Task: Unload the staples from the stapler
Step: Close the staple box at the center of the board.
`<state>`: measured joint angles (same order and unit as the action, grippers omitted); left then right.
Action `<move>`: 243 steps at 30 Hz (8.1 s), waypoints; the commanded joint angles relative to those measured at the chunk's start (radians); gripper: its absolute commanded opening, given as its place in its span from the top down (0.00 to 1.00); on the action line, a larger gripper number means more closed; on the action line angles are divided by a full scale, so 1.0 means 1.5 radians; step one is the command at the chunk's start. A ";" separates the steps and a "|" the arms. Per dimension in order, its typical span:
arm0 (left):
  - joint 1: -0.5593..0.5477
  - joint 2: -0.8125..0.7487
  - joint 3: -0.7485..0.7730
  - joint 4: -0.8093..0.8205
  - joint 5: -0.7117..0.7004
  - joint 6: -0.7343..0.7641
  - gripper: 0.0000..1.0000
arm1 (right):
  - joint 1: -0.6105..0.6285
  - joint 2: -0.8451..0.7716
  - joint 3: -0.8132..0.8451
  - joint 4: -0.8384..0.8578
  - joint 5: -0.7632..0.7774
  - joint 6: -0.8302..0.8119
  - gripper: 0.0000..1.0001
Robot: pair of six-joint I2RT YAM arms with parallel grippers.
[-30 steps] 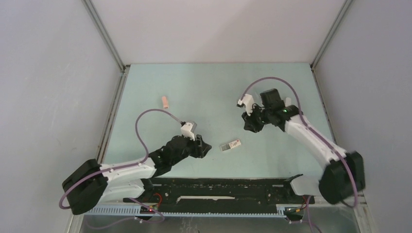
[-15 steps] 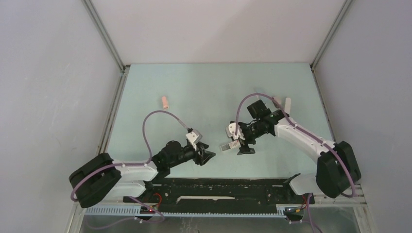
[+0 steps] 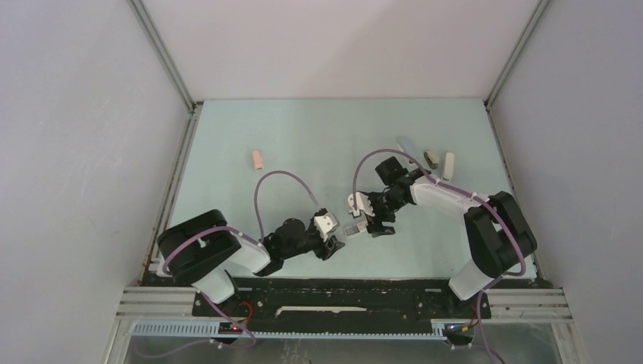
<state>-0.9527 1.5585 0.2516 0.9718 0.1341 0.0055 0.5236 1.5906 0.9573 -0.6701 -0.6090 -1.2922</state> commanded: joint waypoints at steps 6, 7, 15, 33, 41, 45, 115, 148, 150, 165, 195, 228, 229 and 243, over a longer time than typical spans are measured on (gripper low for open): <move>-0.004 0.076 0.042 0.098 -0.008 0.026 0.42 | 0.003 0.037 0.037 0.024 0.026 0.016 0.22; -0.004 0.083 0.042 0.106 -0.005 0.025 0.42 | 0.001 0.038 0.037 0.024 0.026 0.015 0.24; -0.012 0.124 0.050 0.150 -0.004 0.025 0.45 | 0.000 0.049 0.037 0.009 0.023 0.002 0.38; -0.019 0.184 0.061 0.184 -0.018 0.036 0.64 | 0.006 0.065 0.026 -0.005 0.030 -0.030 0.62; -0.019 0.197 0.066 0.186 -0.001 0.033 0.70 | 0.022 0.065 0.018 -0.005 0.029 -0.044 0.65; -0.019 0.198 0.067 0.188 0.002 0.032 0.71 | 0.029 0.061 0.016 -0.008 0.036 -0.046 0.64; -0.021 0.234 0.061 0.268 0.007 -0.058 0.65 | 0.065 0.056 0.021 0.007 0.074 0.059 0.48; 0.012 0.118 0.020 0.156 -0.064 -0.397 0.78 | -0.053 0.003 -0.005 -0.064 0.083 0.021 0.84; 0.012 0.125 0.035 0.131 -0.062 -0.418 0.82 | -0.048 0.009 -0.004 -0.063 0.086 0.022 0.84; 0.016 0.178 0.090 0.078 -0.059 -0.483 0.78 | -0.028 0.032 -0.005 -0.054 0.101 0.036 0.85; 0.034 0.208 0.063 0.182 -0.034 -0.573 0.76 | -0.021 0.039 -0.004 -0.054 0.106 0.038 0.85; 0.036 0.164 0.133 -0.013 -0.026 -0.586 0.86 | 0.026 0.027 -0.010 -0.016 0.129 0.060 0.88; 0.036 0.164 0.134 -0.013 -0.024 -0.584 0.87 | 0.028 0.028 -0.011 -0.014 0.130 0.062 0.88; 0.035 0.152 0.143 -0.025 -0.016 -0.580 0.89 | 0.073 0.051 -0.010 0.014 0.146 0.092 0.80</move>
<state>-0.9016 1.8103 0.4343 0.9806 0.1055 -0.8898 0.5987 1.6447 0.9440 -0.6987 -0.3618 -1.1748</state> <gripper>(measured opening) 0.123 0.187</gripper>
